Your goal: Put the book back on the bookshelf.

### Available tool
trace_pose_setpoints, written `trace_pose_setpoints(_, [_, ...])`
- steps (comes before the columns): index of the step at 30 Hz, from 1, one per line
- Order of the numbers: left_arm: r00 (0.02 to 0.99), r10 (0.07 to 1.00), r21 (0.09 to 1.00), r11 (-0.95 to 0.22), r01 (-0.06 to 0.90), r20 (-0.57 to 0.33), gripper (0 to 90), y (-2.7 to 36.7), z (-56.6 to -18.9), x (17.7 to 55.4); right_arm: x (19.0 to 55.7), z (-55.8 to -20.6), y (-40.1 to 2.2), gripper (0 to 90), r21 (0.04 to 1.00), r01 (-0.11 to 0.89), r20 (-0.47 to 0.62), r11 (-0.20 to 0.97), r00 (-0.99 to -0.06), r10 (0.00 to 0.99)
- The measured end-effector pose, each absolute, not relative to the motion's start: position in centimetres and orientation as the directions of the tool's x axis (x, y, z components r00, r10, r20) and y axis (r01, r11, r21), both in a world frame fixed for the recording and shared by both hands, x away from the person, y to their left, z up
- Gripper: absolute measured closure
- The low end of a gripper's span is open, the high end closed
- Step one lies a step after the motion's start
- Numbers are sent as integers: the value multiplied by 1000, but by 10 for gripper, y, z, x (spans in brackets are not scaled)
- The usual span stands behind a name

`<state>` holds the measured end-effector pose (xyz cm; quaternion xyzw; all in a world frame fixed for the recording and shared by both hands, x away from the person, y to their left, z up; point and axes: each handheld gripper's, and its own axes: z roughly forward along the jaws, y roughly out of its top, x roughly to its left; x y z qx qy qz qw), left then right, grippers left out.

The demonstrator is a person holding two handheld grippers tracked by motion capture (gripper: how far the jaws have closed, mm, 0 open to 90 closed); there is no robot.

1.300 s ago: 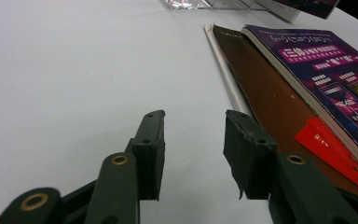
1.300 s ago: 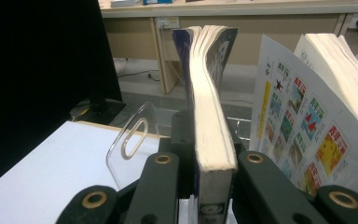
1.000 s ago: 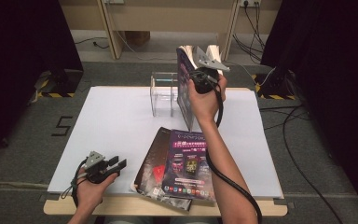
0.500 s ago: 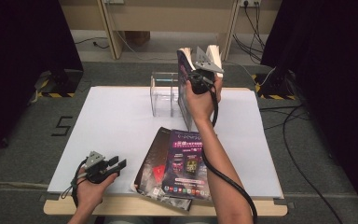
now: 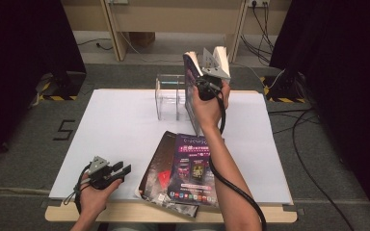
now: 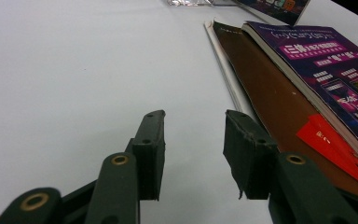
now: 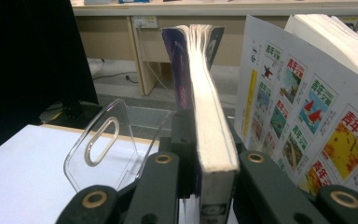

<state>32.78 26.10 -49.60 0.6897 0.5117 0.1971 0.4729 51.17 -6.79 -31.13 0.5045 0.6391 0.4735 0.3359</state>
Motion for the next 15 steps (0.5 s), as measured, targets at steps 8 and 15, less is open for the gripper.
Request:
trace_pose_setpoints(8, [400, 891, 853, -28, 521, -215, 577, 260, -496, 328, 511, -308, -73, 819, 932, 361, 57, 41, -257, 965])
trace_pose_setpoints(15, [401, 890, 853, -25, 522, -219, 576, 260, -496, 328, 514, -299, -77, 795, 922, 386, 77, 28, -254, 964])
